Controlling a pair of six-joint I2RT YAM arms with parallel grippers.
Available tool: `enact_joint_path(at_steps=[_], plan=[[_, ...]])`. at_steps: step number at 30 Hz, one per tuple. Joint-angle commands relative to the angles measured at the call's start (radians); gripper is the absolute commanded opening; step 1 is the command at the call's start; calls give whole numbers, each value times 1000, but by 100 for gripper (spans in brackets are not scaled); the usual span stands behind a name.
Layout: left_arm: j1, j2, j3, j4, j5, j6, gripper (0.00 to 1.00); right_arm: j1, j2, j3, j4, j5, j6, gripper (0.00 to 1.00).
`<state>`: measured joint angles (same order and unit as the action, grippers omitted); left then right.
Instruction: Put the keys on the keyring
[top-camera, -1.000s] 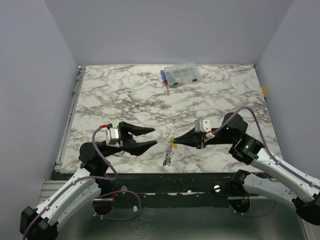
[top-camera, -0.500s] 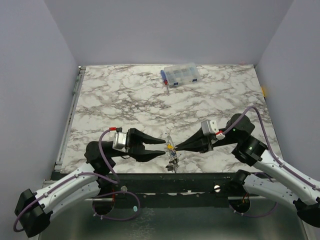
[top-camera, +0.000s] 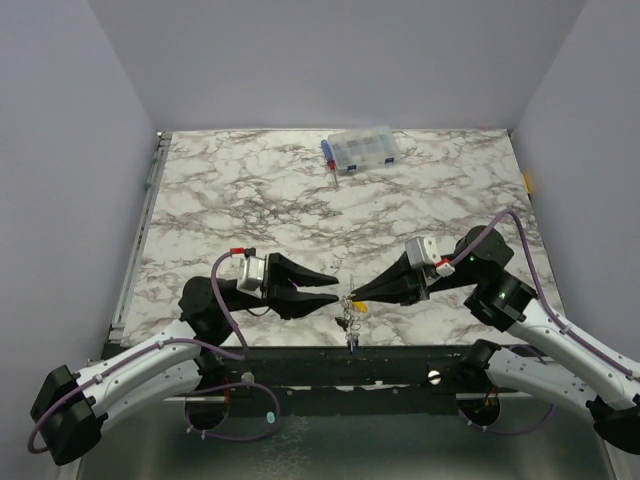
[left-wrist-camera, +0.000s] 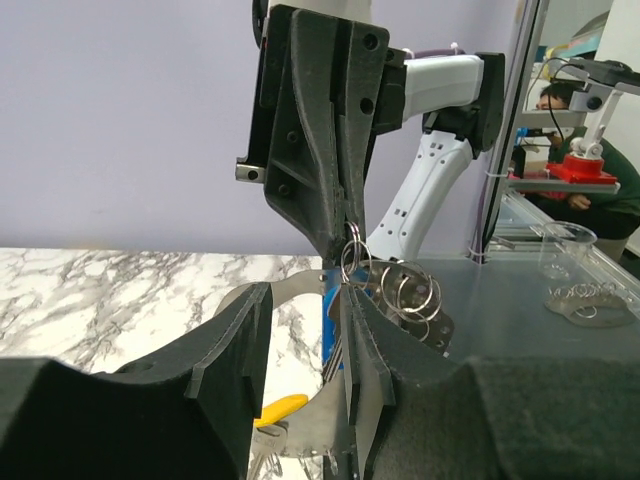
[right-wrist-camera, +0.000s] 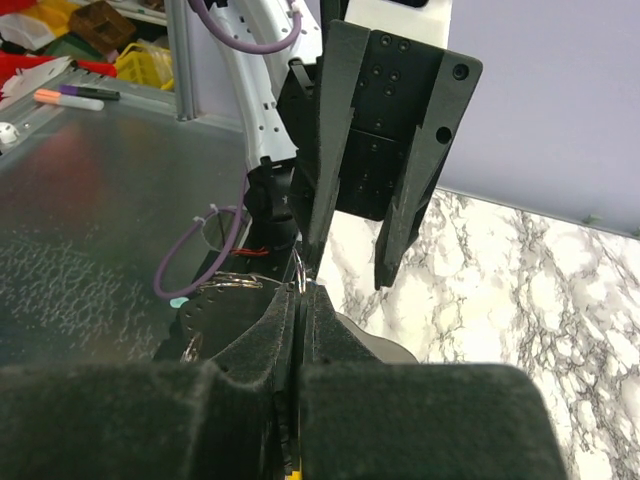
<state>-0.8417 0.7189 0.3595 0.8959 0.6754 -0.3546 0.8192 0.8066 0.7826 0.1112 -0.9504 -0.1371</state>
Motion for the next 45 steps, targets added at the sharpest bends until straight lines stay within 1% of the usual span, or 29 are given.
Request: enact_joint_path(at_steps=[1,4,7,12,19,24,27,33,34,37,41,45], plan=[[-14,21,48,34,-54,16,39,6,-4,38,21,6,11,1],[-21,32,54,34,-69,28,38,6,-5,35,19,14,12,1],[-27,34,56,34,-54,37,38,6,-8,33,19,34,12,1],[-32,15,44,33,-39,59,43,6,-17,37,-3,89,-6,1],[-36,55,60,32,-41,40,43,6,-8,55,-59,104,-30,1],[-41,55,65,32,-49,50,44,6,-13,59,-72,132,-33,1],[-40,51,64,25,-52,51,46,6,-21,62,-93,151,-49,1],[-41,-6,65,-63,-99,123,53,6,-29,80,-182,179,-80,1],[-41,0,67,-65,-95,121,52,6,-33,80,-184,180,-80,1],[-42,47,84,-66,-76,87,44,6,-37,80,-176,188,-64,1],[-45,81,96,-66,-63,74,44,6,-26,93,-185,201,-56,1],[-46,89,92,-66,-81,82,42,6,-18,96,-192,190,-58,1]])
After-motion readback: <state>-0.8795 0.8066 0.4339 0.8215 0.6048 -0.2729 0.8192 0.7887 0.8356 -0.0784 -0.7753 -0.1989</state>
